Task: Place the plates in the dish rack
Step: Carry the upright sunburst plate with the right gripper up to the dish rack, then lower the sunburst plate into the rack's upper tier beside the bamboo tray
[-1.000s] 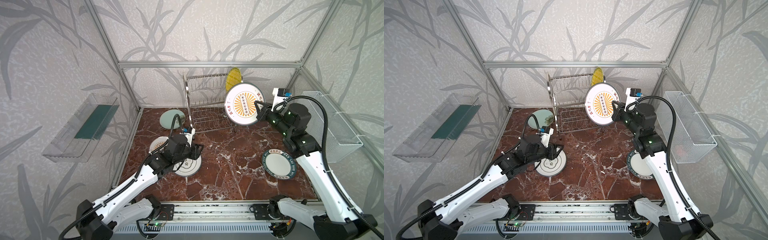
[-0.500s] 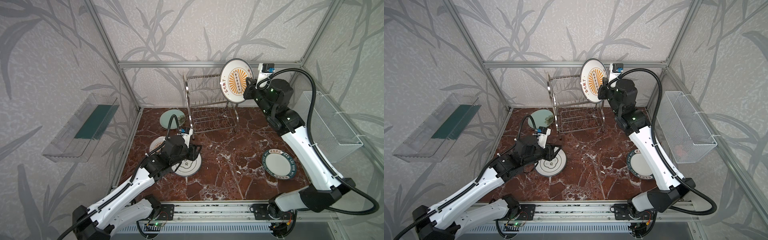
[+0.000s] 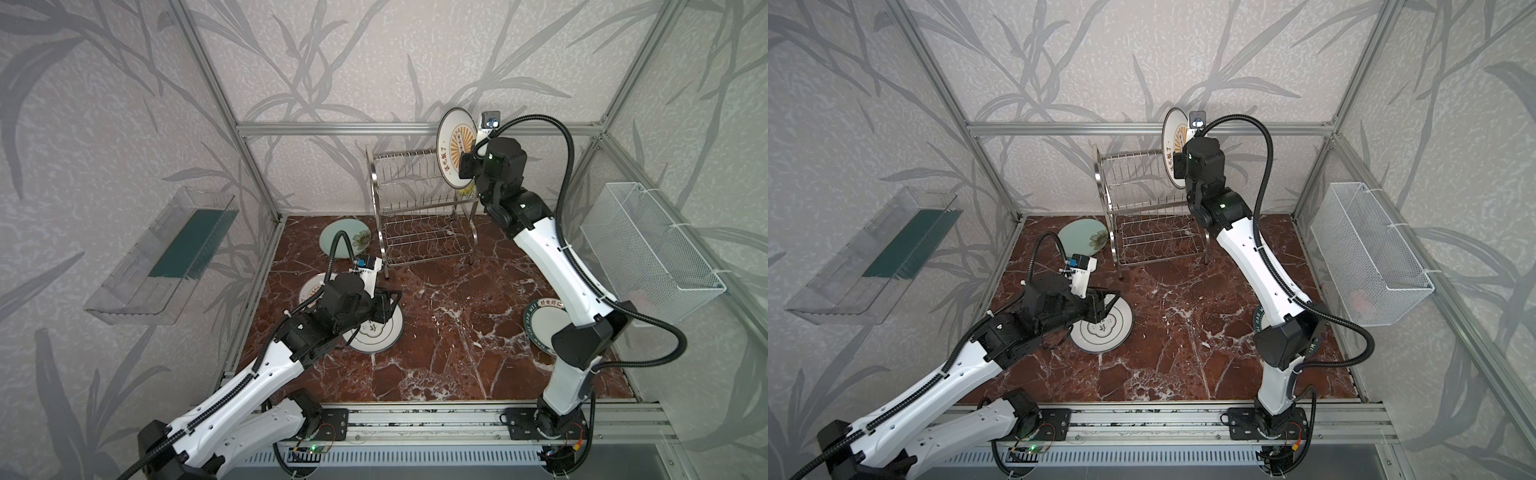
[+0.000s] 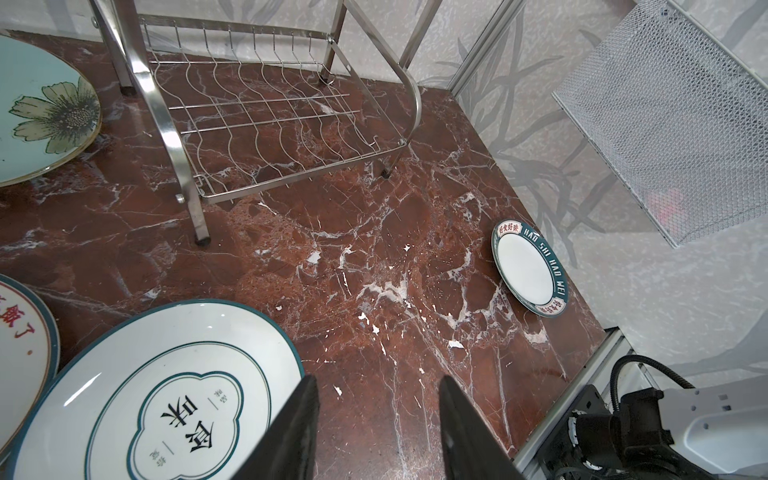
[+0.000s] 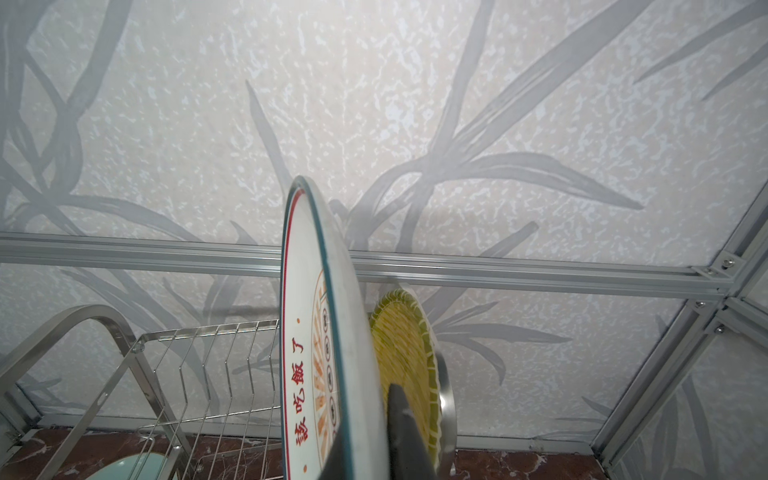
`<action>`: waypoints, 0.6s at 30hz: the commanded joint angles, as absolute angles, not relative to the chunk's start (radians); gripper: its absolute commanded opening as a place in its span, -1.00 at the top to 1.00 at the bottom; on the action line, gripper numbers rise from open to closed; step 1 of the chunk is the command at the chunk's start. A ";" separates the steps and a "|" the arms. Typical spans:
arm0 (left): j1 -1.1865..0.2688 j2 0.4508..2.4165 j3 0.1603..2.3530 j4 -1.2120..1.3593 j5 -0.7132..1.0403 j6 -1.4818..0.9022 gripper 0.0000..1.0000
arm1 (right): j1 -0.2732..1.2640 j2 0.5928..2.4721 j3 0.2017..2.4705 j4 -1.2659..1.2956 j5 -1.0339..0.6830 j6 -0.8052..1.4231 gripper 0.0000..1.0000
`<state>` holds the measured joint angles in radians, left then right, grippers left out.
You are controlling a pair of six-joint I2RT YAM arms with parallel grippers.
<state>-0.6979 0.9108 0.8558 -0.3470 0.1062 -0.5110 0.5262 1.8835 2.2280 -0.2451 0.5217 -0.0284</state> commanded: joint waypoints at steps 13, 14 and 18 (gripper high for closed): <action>-0.703 0.810 0.821 -0.425 0.060 -0.540 0.09 | 0.537 2.284 2.870 -0.482 0.657 -0.120 1.00; -0.703 0.808 0.819 -0.425 0.058 -0.540 0.09 | 0.537 2.271 2.838 -0.466 0.660 -0.120 1.00; -0.703 0.810 0.817 -0.423 0.061 -0.541 0.09 | 0.536 2.234 2.746 -0.425 0.666 -0.119 1.00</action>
